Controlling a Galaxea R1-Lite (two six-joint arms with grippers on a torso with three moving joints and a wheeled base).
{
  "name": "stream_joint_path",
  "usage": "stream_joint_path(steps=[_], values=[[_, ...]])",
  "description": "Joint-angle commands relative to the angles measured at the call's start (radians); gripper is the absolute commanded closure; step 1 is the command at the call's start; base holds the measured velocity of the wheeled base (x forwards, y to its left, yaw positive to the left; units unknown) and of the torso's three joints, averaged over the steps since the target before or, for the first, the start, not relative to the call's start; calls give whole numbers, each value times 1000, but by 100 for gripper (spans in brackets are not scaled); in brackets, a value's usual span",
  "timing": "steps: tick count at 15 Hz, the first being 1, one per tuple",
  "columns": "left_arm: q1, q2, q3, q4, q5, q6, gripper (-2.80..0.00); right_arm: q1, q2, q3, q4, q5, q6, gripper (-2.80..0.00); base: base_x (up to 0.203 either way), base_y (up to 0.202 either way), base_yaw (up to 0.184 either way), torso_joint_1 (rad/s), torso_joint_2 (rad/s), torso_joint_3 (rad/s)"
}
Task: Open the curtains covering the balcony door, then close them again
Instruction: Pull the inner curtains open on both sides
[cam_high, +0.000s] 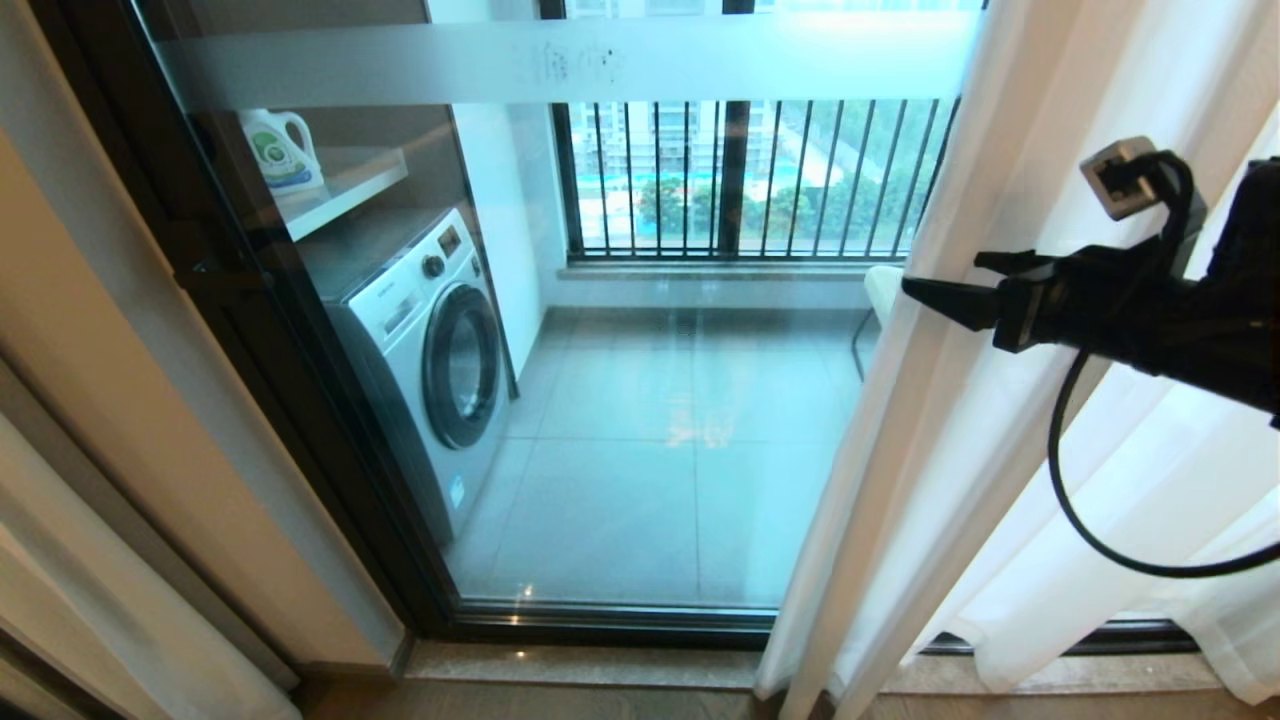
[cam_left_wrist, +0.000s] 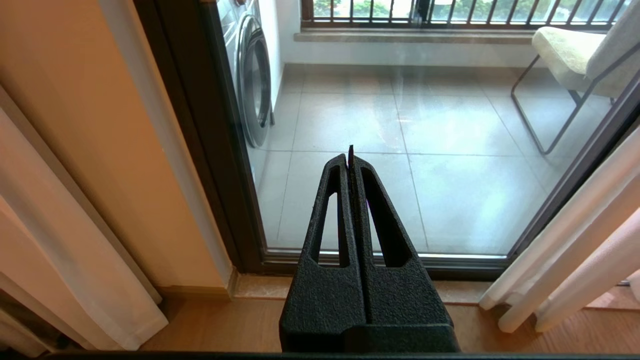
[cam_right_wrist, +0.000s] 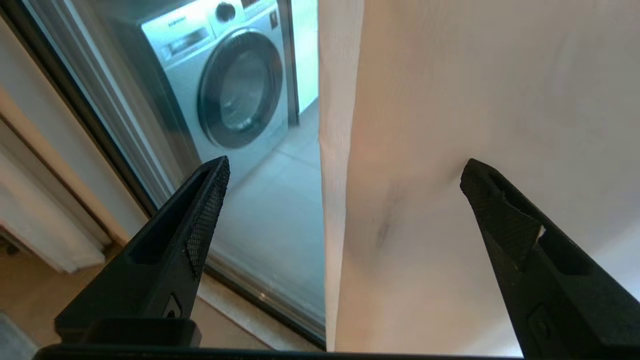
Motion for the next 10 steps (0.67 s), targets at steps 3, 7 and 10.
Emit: stream_joint_path(steps=[3,7,10], values=[[0,0,0,-1,0,0,0,16,92,-20,-103,-124,17,-280,0,0,0,0,0,0],[0,0,0,-1,0,0,0,53,122,-10,-201,-155,65,-280,0,0,0,0,0,0],[0,0,0,-1,0,0,0,63,133,-14,-221,-171,66,-280,0,0,0,0,0,0]])
